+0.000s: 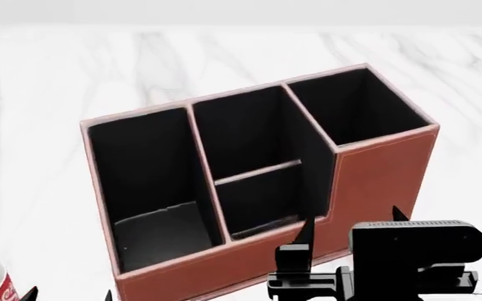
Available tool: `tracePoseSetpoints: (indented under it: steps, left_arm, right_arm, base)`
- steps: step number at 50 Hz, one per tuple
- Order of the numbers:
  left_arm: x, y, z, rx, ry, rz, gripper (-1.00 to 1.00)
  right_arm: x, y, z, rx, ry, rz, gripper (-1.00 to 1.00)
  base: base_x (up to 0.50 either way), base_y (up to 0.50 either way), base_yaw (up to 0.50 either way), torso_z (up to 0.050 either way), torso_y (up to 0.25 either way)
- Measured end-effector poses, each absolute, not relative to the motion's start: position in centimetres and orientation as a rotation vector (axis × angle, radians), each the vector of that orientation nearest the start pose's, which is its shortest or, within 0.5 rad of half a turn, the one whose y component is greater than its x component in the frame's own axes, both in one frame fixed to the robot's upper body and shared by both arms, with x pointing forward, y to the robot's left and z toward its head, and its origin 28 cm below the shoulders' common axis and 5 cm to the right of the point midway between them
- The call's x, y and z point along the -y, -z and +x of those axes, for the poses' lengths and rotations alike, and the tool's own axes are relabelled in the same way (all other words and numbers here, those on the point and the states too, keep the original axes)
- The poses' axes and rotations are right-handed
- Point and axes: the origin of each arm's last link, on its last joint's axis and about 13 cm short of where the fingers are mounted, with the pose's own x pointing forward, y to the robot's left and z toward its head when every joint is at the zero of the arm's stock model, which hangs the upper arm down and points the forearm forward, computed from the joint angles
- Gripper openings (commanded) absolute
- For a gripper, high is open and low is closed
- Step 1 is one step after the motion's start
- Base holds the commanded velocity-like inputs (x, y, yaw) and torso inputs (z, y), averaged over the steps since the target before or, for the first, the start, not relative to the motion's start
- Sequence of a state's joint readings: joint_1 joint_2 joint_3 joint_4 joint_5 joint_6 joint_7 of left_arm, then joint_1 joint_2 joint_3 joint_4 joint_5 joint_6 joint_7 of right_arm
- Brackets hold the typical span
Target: Pick up the book and place it in the left compartment of the caddy.
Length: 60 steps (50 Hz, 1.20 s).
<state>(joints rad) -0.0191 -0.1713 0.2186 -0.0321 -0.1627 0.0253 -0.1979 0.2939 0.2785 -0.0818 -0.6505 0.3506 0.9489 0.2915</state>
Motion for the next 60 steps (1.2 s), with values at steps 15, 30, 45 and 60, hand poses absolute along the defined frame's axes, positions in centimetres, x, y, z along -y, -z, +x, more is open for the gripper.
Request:
tracePoseSetpoints:
  steps: [15, 30, 45, 60]
  left_arm:
    - [-20.4, -0.8, 20.9, -0.024, 0.012, 0.014, 1.0]
    - [-20.4, -0.9, 21.0, -0.021, 0.011, 0.013, 1.0]
    - [-20.4, -0.8, 21.0, -0.023, 0.011, 0.013, 1.0]
    - [-20.4, -0.8, 20.9, -0.025, 0.009, 0.014, 1.0]
  right_arm:
    - [11.3, -14.5, 22.4, -0.041, 0.006, -0.104, 1.0]
    - [11.2, -14.6, 22.5, -0.042, 0.008, -0.111, 1.0]
    - [11.2, -17.4, 22.8, -0.173, -0.003, -0.093, 1.0]
    - [11.6, -21.8, 22.1, -0.415, -0.271, -0.164, 1.0]
  base:
    - [0.21, 0.0, 0.0, 0.0, 0.0]
    - [0.1, 0.0, 0.0, 0.0, 0.001]
    - [0.0, 0.0, 0.0, 0.0, 0.0]
    - [0.0, 0.0, 0.0, 0.0, 0.0]
